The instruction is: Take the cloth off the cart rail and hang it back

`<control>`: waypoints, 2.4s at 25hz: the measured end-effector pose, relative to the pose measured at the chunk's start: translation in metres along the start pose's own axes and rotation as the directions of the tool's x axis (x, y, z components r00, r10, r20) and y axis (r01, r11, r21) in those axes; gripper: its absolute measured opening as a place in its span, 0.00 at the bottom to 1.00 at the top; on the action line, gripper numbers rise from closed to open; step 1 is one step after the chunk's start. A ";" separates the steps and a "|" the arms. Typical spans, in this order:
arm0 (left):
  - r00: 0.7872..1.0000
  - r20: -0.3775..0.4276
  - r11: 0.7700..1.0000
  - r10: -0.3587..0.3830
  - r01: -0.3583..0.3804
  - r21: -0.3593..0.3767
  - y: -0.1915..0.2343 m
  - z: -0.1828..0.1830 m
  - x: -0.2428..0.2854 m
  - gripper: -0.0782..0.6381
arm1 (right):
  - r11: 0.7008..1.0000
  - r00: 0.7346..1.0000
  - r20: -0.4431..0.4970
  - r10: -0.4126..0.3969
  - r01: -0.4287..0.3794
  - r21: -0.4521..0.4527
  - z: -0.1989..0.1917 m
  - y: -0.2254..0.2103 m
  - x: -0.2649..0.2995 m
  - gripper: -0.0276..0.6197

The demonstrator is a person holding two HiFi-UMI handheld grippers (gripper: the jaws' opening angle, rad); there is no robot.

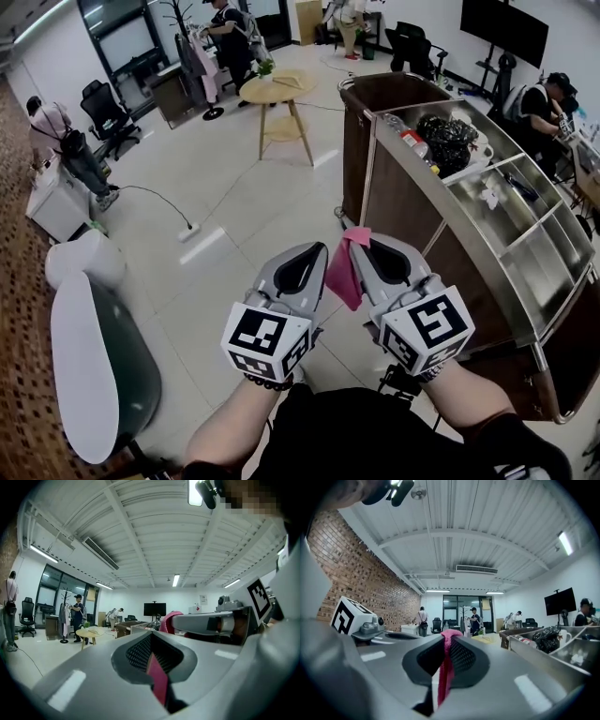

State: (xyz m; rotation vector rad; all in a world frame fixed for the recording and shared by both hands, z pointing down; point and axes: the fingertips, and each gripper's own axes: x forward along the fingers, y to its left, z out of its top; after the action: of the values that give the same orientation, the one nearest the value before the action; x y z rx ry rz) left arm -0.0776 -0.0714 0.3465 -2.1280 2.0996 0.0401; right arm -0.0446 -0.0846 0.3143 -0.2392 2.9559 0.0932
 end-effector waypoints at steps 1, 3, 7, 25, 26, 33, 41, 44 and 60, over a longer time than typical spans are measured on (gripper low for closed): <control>1.000 0.002 1.000 -0.009 0.009 -0.002 0.009 0.000 0.002 0.11 | 1.000 1.000 -0.002 -0.009 0.009 -0.003 -0.001 -0.001 0.009 0.05; 1.000 0.005 1.000 -0.028 0.028 -0.007 0.028 0.001 0.004 0.11 | 1.000 1.000 -0.004 -0.029 0.029 -0.010 -0.001 0.001 0.027 0.05; 0.998 0.016 0.998 -0.064 0.064 -0.016 0.068 0.006 0.002 0.11 | 0.997 0.998 -0.007 -0.069 0.069 -0.024 0.001 0.009 0.065 0.05; 0.984 0.032 0.985 -0.174 0.174 -0.012 0.211 0.018 -0.008 0.11 | 0.983 0.986 0.007 -0.169 0.169 -0.074 0.014 0.038 0.209 0.05; 0.984 0.032 0.984 -0.174 0.175 -0.014 0.217 0.017 -0.005 0.11 | 0.983 0.985 0.007 -0.170 0.170 -0.074 0.013 0.035 0.215 0.05; 0.982 0.027 0.982 -0.187 0.187 -0.018 0.257 0.001 0.033 0.11 | 0.982 0.984 0.011 -0.178 0.178 -0.059 -0.005 0.005 0.261 0.05; 0.980 0.013 0.980 -0.198 0.198 -0.023 0.316 -0.016 0.112 0.11 | 0.981 0.982 0.022 -0.189 0.190 -0.034 -0.024 -0.060 0.326 0.05; 0.979 0.006 0.978 -0.205 0.205 -0.028 0.330 -0.023 0.150 0.11 | 0.981 0.981 0.027 -0.190 0.190 -0.033 -0.028 -0.091 0.346 0.05; 0.962 0.016 0.960 -0.273 0.274 -0.053 0.406 -0.046 0.262 0.11 | 0.964 0.965 0.016 -0.261 0.262 -0.047 -0.052 -0.186 0.435 0.05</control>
State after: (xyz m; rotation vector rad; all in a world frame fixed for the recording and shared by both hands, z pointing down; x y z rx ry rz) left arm -0.4814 -0.3399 0.3226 -2.4250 1.7995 0.0757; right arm -0.4458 -0.3391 0.2791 -0.6305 2.8834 0.1308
